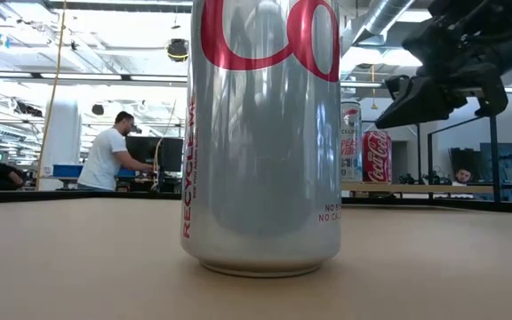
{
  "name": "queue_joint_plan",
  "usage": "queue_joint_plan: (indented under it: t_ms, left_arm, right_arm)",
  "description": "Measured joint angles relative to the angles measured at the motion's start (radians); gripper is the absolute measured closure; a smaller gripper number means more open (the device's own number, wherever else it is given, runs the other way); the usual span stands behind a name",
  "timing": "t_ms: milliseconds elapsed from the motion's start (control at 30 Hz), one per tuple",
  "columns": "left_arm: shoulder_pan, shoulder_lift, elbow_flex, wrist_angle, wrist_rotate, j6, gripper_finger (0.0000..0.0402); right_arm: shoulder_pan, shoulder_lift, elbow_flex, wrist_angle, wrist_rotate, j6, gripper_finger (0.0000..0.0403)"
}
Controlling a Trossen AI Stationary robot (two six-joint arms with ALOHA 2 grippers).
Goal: Place canned beverage on shelf
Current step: Put the red soda can on the shelf
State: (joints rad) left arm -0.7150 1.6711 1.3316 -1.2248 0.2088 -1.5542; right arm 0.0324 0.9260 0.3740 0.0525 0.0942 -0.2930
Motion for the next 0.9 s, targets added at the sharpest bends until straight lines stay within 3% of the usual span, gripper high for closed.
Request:
queue_joint_plan:
  t_ms: [200,367,633,900]
  left_arm:
    - [0.195,0.000,0.119,-0.135,-0.126,0.333,0.0132]
    - [0.391,0.000,0.195,-0.149,-0.206,0.625,0.0132]
    - [0.650,0.000,0.212,0.072,-0.217,1.043,0.0132]
    - [0.817,0.069,0.229,0.255,-0.153,1.259,0.0132]
  right_arm:
    - [0.042,0.000,0.000,-0.064,-0.002,0.100,0.0380]
    - [0.142,0.000,0.000,-0.144,0.017,0.241,0.0380]
    - [0.374,0.003,0.000,-0.176,0.175,0.445,0.0380]
    - [0.531,0.003,0.000,-0.183,0.302,0.551,0.0380]
